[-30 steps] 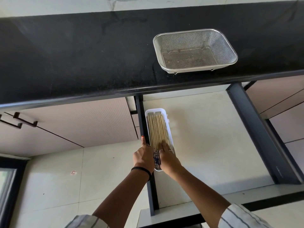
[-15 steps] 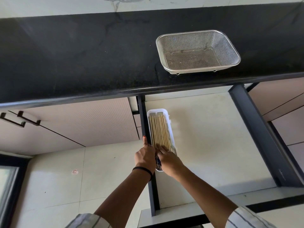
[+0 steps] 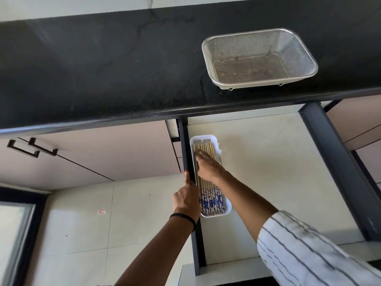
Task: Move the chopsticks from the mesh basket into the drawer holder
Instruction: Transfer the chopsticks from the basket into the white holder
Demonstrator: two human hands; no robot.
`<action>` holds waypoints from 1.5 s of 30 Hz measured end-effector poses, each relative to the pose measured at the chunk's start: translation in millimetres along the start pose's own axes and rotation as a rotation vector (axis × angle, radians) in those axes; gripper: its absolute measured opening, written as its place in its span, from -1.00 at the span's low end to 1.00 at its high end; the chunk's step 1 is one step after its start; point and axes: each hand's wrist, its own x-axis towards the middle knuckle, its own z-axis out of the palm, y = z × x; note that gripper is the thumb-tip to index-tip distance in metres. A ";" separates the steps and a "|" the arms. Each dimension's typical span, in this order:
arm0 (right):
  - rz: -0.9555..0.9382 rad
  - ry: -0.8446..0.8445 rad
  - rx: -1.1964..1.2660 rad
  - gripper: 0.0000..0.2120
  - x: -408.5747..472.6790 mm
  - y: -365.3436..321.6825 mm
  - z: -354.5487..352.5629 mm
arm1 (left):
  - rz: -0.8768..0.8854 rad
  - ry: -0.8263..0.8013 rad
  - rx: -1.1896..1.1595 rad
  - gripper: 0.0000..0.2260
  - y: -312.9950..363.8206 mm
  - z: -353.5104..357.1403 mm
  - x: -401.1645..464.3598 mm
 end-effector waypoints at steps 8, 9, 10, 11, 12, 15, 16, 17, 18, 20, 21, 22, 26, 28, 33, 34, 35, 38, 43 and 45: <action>-0.027 -0.137 -0.172 -0.44 -5.3 8.6 22.3 | 0.015 0.008 0.012 -0.14 -3.1 2.0 -1.0; -0.036 -0.127 -0.167 -0.44 -7.8 10.2 22.5 | 0.019 0.007 0.013 -0.15 -3.0 2.2 -0.8; -0.051 -0.116 -0.154 -0.44 -9.8 12.2 21.4 | 0.024 0.006 0.016 -0.16 -2.7 1.8 -0.7; -0.069 -0.100 -0.130 -0.43 -12.0 13.9 19.4 | 0.027 0.005 0.019 -0.17 -2.5 1.5 -0.6; -0.083 -0.068 -0.091 -0.42 -13.9 15.0 18.0 | 0.029 0.006 0.020 -0.16 -2.5 1.3 -0.4; 0.017 0.104 0.127 -0.34 -18.3 13.1 20.2 | 0.032 -0.003 0.026 -0.14 -2.3 0.8 0.2; 0.100 0.137 0.201 -0.32 -19.6 11.4 22.3 | 0.032 -0.005 0.027 -0.15 -2.2 0.6 0.3; 0.168 0.141 0.252 -0.31 -20.2 10.2 24.6 | 0.030 -0.009 0.029 -0.14 -2.0 0.3 0.2; 0.206 0.131 0.275 -0.31 -20.3 9.5 27.5 | 0.029 -0.013 0.031 -0.14 -1.7 -0.4 0.0; 0.200 0.096 0.285 -0.28 -19.0 9.3 33.2 | 0.034 -0.022 0.036 -0.16 -1.5 -1.7 -0.2; 0.181 0.074 0.285 -0.26 -18.7 9.1 34.1 | 0.036 -0.026 0.038 -0.17 -1.7 -2.2 -0.7; 0.162 0.058 0.279 -0.25 -18.3 9.3 34.0 | 0.037 -0.027 0.040 -0.17 -1.8 -2.6 -1.0; 0.127 0.083 0.224 -0.32 -24.5 12.5 31.8 | 0.032 -0.021 0.041 -0.13 -1.9 -2.8 -1.7; 0.103 0.055 0.203 -0.35 -36.0 13.5 35.6 | 0.030 -0.027 0.038 -0.13 -2.5 -4.3 -3.0; 0.018 -0.118 0.003 -0.29 -66.3 21.1 61.9 | 0.049 -0.041 0.037 -0.27 -1.7 -9.5 -7.3; 0.013 -0.137 -0.037 -0.22 -68.3 21.9 67.3 | 0.051 -0.041 0.047 -0.29 -1.2 -10.3 -7.5; 0.020 -0.138 -0.055 -0.15 -69.1 22.3 72.1 | 0.051 -0.037 0.058 -0.30 -0.8 -10.5 -7.4; 0.063 -0.094 -0.054 -0.06 -64.9 21.0 80.4 | 0.046 -0.027 0.076 -0.28 -0.8 -9.5 -6.8; 0.092 -0.107 -0.078 -0.01 -59.2 23.4 89.4 | 0.033 -0.015 0.100 -0.26 -0.6 -6.5 -4.2; 0.110 -0.110 -0.076 -0.01 -57.0 22.4 92.9 | 0.038 -0.015 0.103 -0.28 -0.6 -5.8 -4.0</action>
